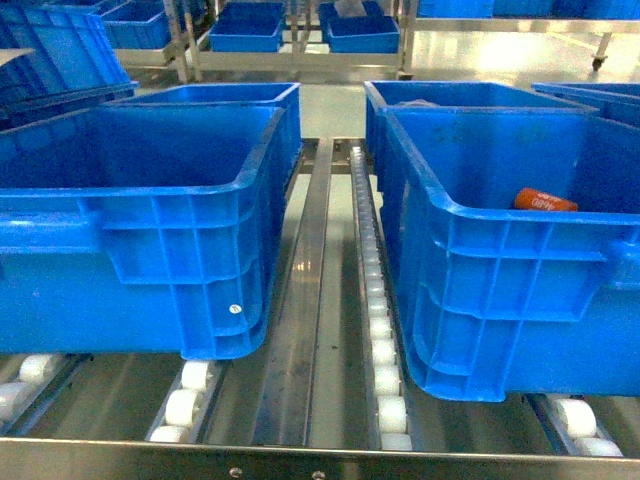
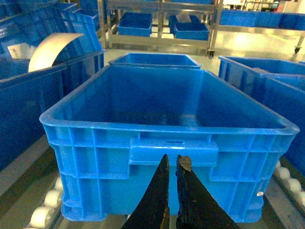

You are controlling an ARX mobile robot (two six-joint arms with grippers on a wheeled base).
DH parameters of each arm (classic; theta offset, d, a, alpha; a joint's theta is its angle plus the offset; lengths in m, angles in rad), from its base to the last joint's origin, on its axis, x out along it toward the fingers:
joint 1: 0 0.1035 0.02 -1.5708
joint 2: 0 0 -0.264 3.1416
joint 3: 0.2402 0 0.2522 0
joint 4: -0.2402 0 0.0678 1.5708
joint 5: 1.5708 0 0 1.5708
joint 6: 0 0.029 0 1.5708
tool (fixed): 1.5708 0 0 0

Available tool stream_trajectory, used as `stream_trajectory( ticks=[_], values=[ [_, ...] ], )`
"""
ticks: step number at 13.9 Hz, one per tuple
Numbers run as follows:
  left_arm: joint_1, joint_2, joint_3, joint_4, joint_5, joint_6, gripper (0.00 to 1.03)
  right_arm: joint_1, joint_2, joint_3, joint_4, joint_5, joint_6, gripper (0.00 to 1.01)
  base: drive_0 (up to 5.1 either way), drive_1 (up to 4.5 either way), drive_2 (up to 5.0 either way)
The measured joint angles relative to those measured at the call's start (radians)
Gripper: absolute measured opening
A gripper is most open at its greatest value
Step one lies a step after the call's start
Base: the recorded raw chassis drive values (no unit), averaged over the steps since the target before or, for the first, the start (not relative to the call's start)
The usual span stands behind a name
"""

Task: Sort blue parts and orange caps into right shelf containers

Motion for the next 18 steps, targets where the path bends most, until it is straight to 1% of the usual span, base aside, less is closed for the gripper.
stream_trajectory(
  ticks=[1,2,6,10,15,18],
  values=[
    [0.0,-0.002,-0.035,0.066,0.0,0.001,0.02,0.0,-0.029,-0.022,-0.056,0.0,0.0,0.02,0.0,0.0,0.0],
    [0.0,-0.036,-0.055,0.003,0.0,0.001,0.02,0.0,-0.093,-0.03,-0.102,-0.001,0.0,0.02,0.0,0.0,0.0],
    [0.0,-0.25,-0.063,-0.175,0.0,0.002,0.02,0.0,-0.301,-0.031,-0.283,-0.001,0.0,0.02,0.0,0.0,0.0],
    [0.0,-0.412,-0.063,-0.326,0.0,0.002,0.02,0.0,-0.464,-0.031,-0.437,-0.001,0.0,0.02,0.0,0.0,0.0],
    [0.0,-0.562,-0.063,-0.473,0.0,0.002,0.02,0.0,-0.6,-0.031,-0.573,-0.001,0.0,0.02,0.0,0.0,0.0],
    [0.0,-0.619,-0.063,-0.528,0.0,0.002,0.02,0.0,-0.654,-0.031,-0.625,0.0,0.0,0.02,0.0,0.0,0.0]
  ],
)
